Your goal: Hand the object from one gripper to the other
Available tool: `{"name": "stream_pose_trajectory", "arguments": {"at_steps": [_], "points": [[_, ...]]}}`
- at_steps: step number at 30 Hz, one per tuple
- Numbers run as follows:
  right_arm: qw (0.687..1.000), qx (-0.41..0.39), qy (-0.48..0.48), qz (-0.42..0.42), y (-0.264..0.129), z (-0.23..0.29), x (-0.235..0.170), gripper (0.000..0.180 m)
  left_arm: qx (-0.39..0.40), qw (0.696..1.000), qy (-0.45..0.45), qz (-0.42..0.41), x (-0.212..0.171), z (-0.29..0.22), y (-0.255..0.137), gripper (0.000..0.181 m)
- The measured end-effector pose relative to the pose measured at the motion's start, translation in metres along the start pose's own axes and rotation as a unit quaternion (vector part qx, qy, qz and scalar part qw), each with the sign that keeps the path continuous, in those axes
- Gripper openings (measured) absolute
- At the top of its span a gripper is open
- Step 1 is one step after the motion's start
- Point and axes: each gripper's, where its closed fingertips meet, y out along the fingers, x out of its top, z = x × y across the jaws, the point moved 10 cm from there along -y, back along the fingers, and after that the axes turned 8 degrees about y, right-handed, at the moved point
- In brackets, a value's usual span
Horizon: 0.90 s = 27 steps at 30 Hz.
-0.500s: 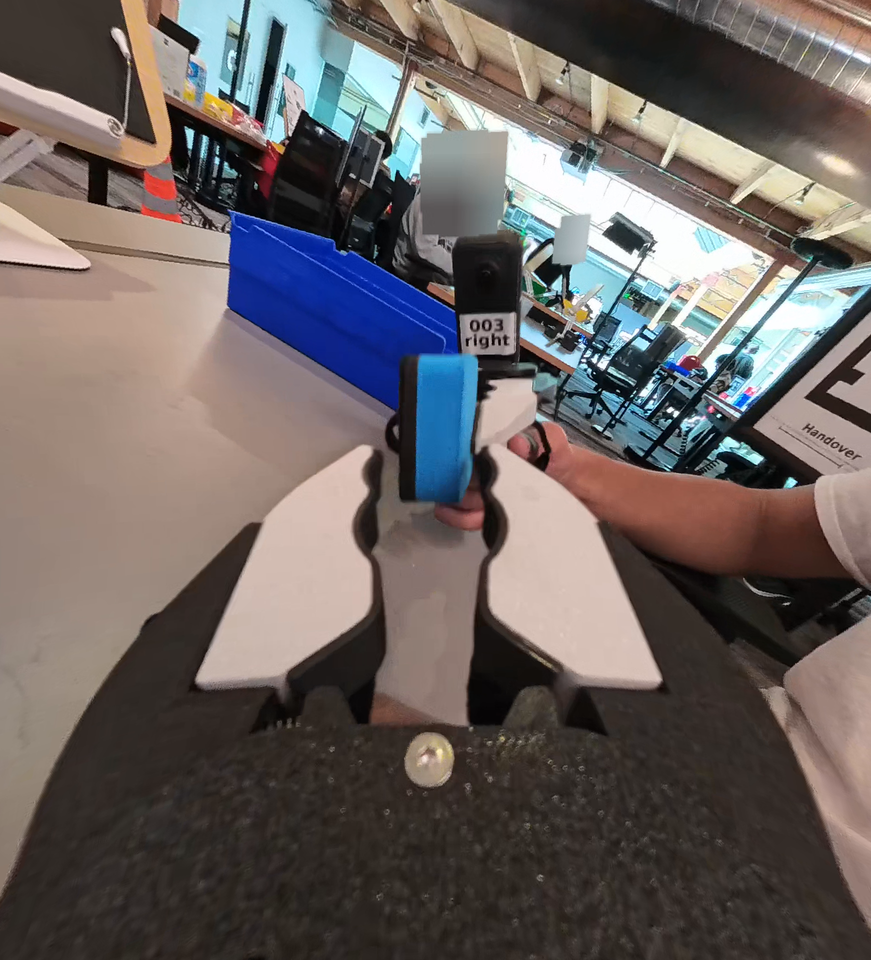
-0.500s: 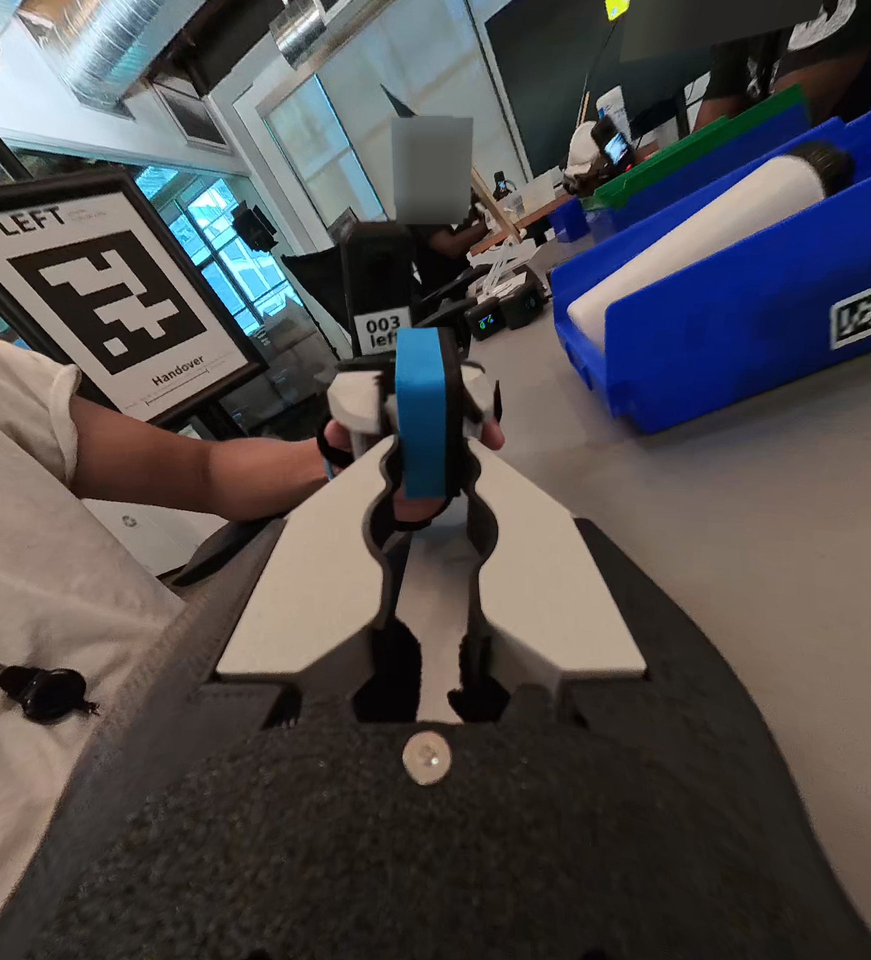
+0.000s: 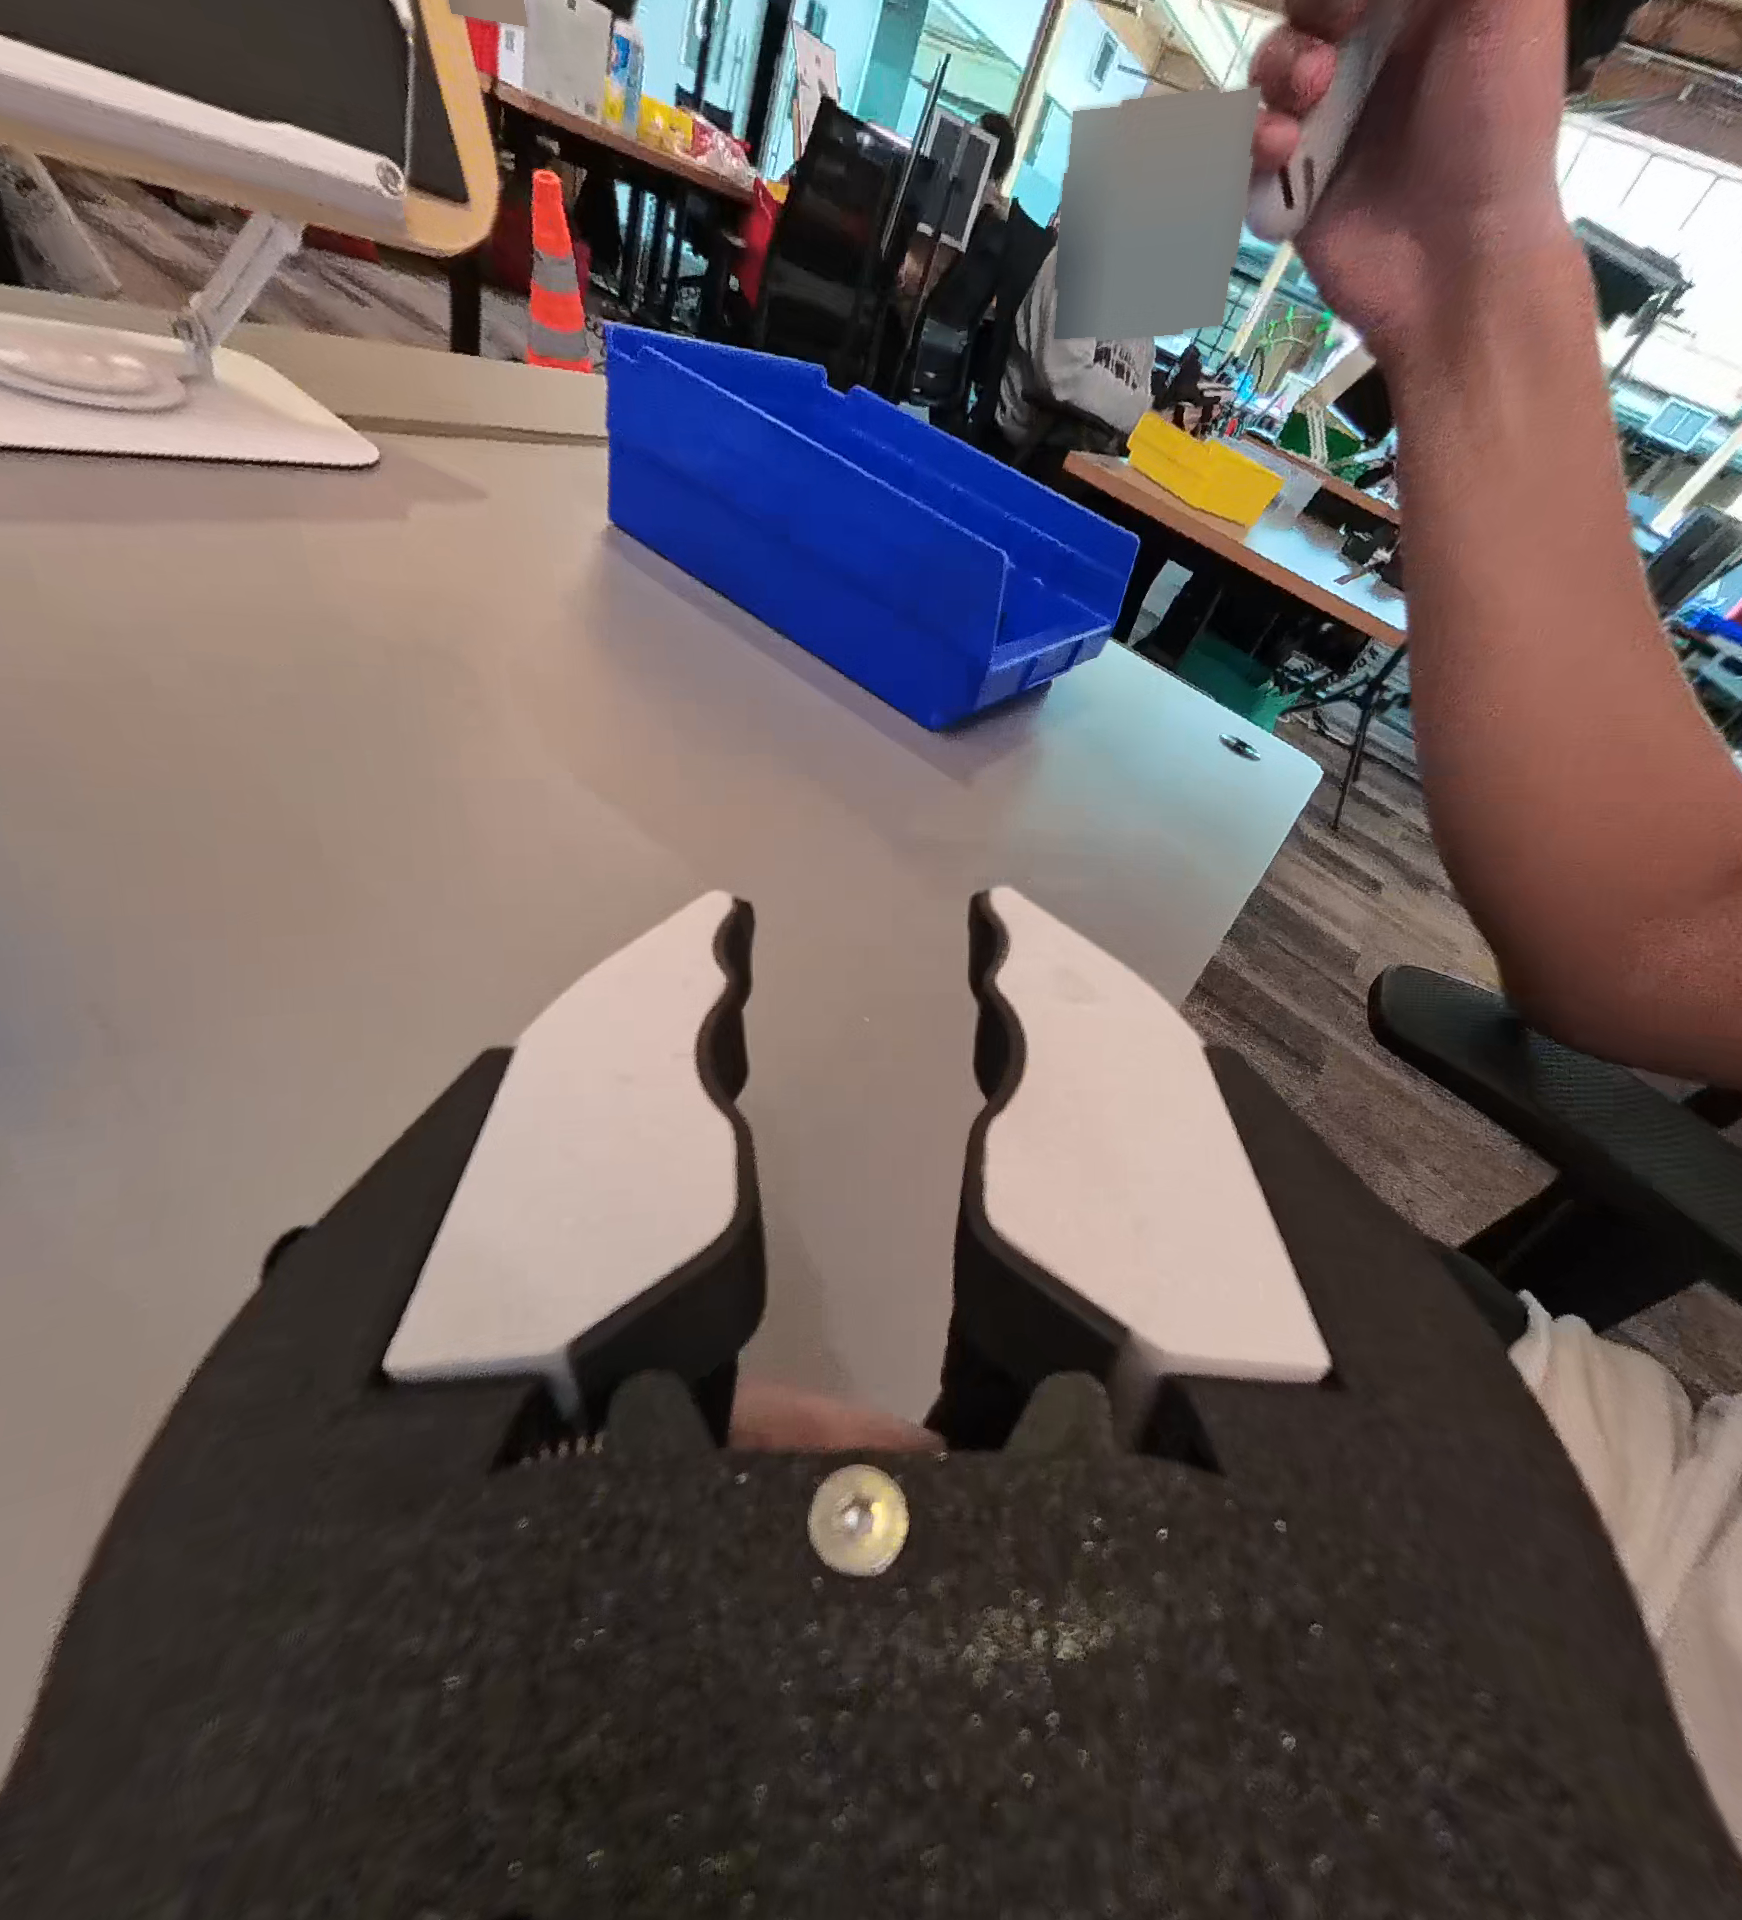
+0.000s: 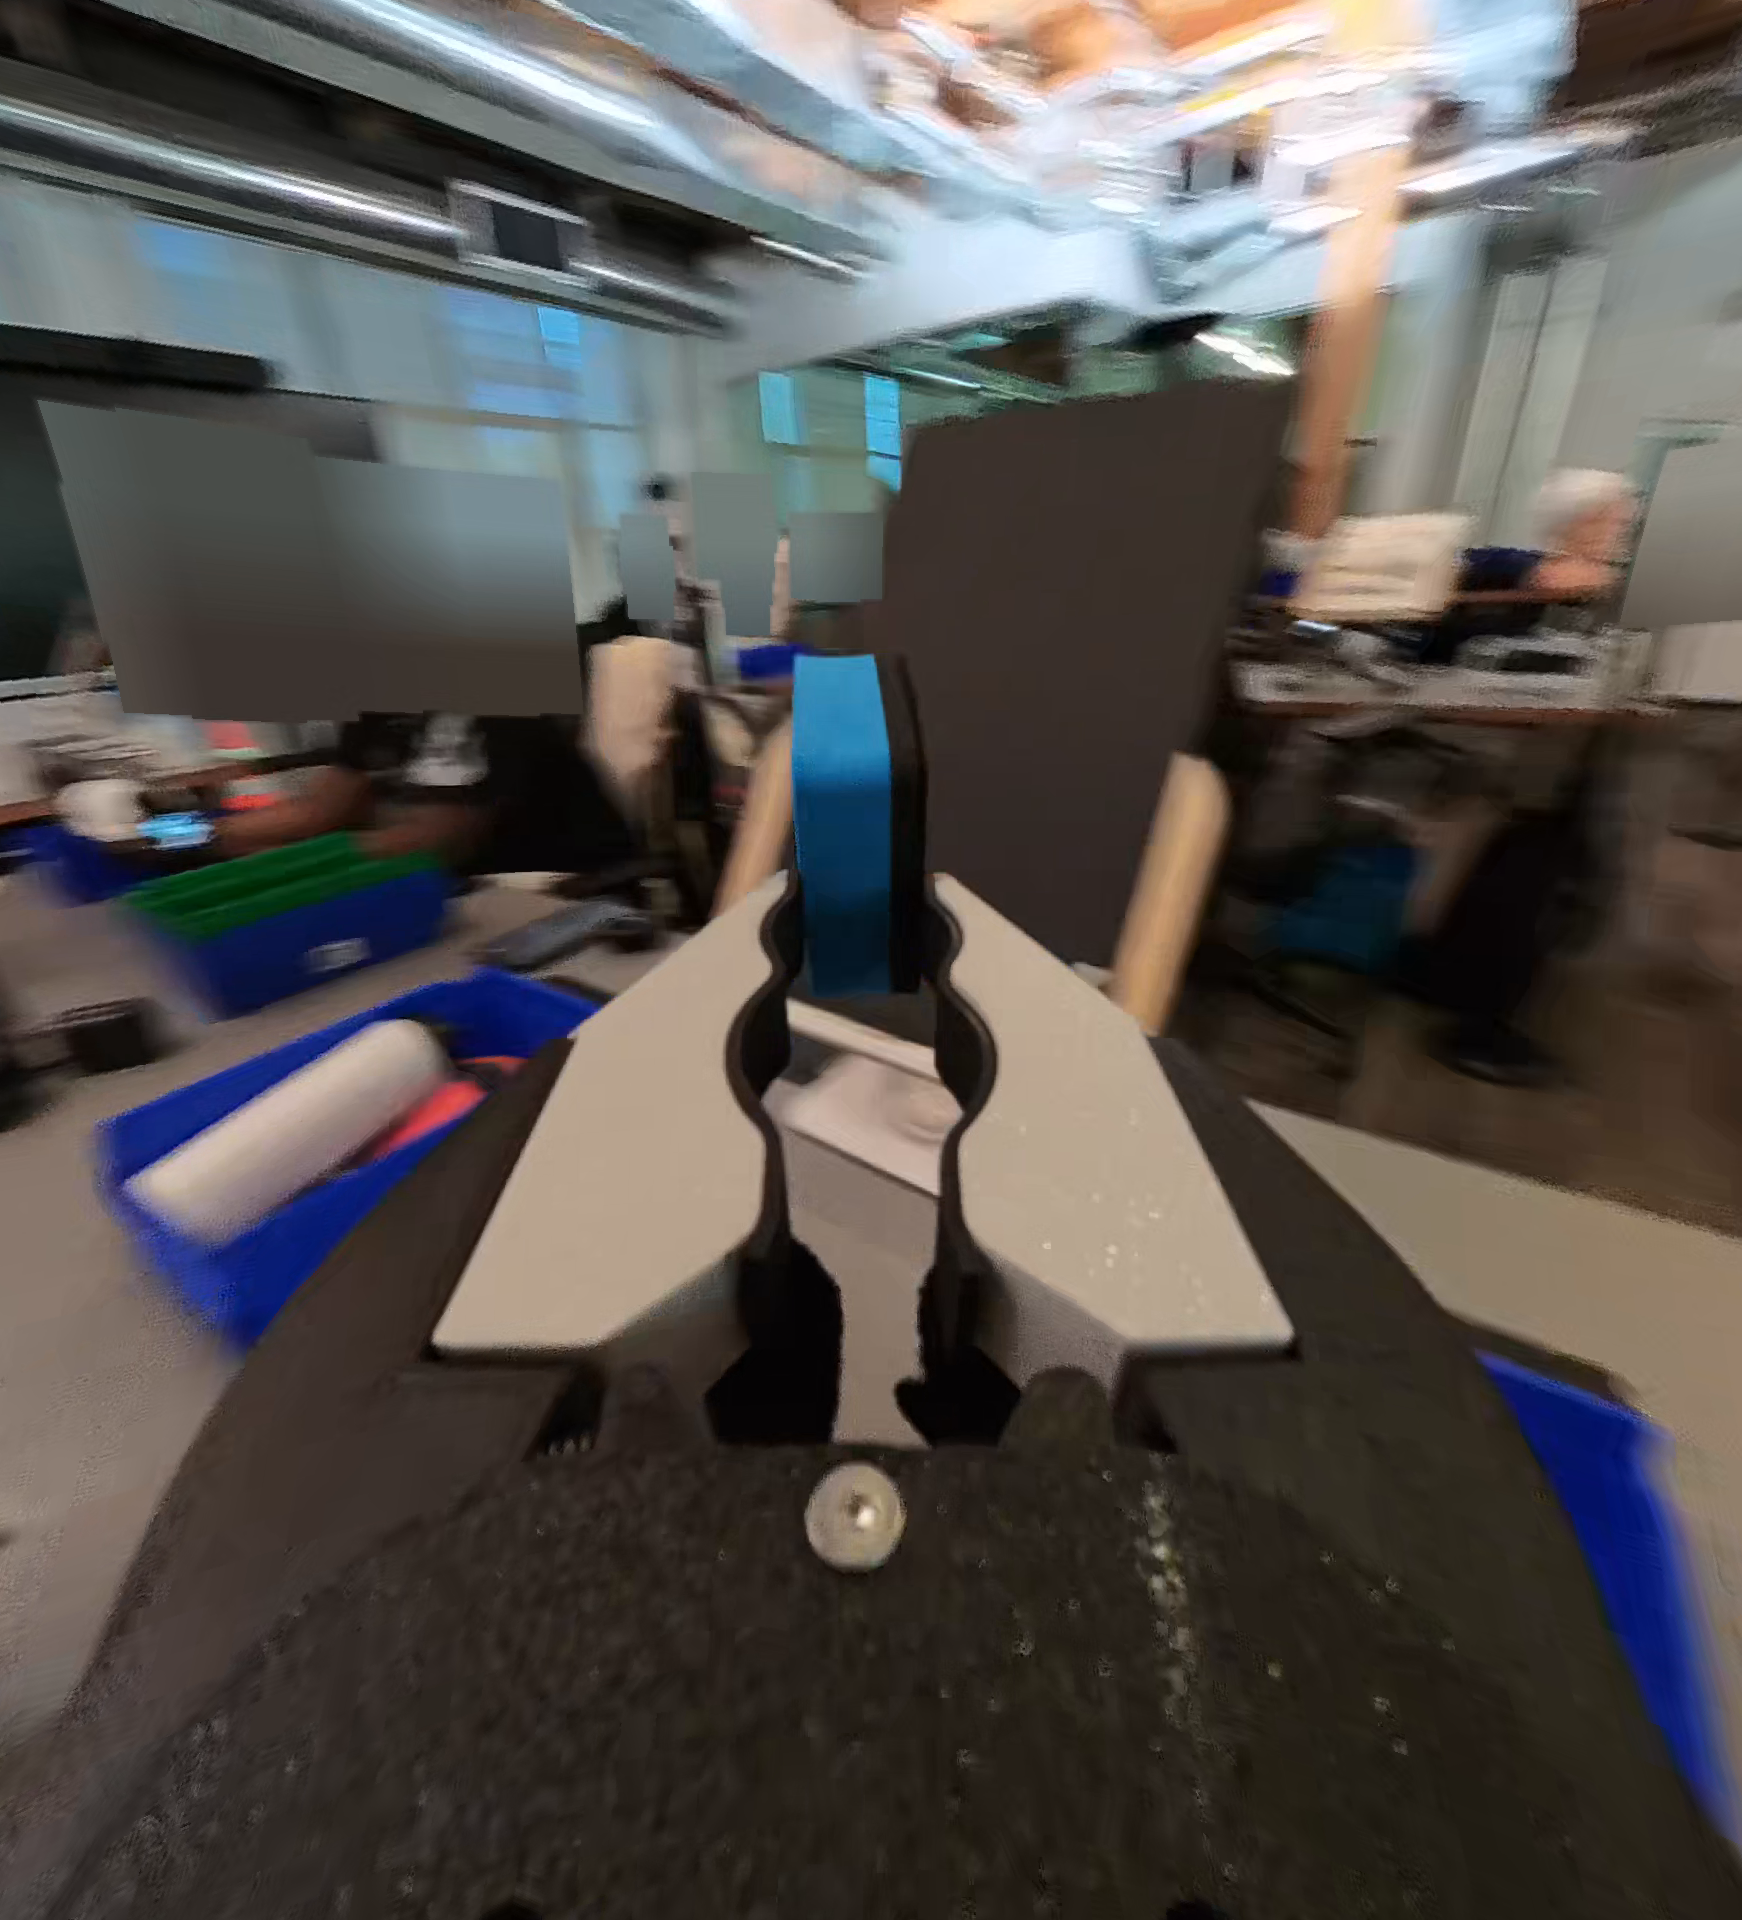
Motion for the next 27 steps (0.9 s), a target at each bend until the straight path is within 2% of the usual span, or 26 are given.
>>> {"name": "stream_pose_trajectory", "arguments": {"at_steps": [3, 5, 7, 9, 11, 16, 18, 24, 27], "points": [[0.99, -0.135, 0.029, 0.035, -0.009, -0.062, -0.021, 0.021, -0.004, 1.0, -0.016, -0.007, -0.004, -0.008, -0.005, 0.036], [0.979, -0.157, 0.07, 0.115, 0.003, -0.095, -0.053, 0.021, -0.012, 1.0, -0.007, -0.01, -0.003, -0.013, -0.005, 0.034], [0.947, -0.167, 0.111, 0.253, 0.02, -0.118, -0.1, 0.022, -0.028, 1.0, 0.012, 0.0, -0.004, -0.017, -0.002, 0.034], [0.895, -0.197, 0.114, 0.383, 0.033, -0.135, -0.146, 0.021, -0.036, 0.999, 0.025, 0.025, -0.01, -0.018, 0.002, 0.034], [0.865, -0.206, 0.116, 0.442, 0.042, -0.144, -0.182, 0.022, -0.039, 0.998, 0.035, 0.046, -0.013, -0.018, 0.004, 0.034], [0.847, -0.21, 0.179, 0.455, 0.052, -0.157, -0.217, 0.022, -0.03, 0.996, 0.063, 0.059, -0.016, -0.017, 0.004, 0.034], [0.852, -0.213, 0.202, 0.434, 0.051, -0.161, -0.218, 0.022, -0.02, 0.995, 0.074, 0.063, -0.016, -0.015, 0.002, 0.034], [0.821, -0.195, 0.26, 0.468, 0.04, -0.168, -0.225, 0.029, -0.013, 0.995, 0.076, 0.058, -0.016, -0.014, 0.001, 0.033], [0.836, -0.184, 0.264, 0.444, 0.037, -0.167, -0.206, 0.038, -0.009, 0.995, 0.083, 0.061, -0.016, -0.014, 0.001, 0.033]]}}
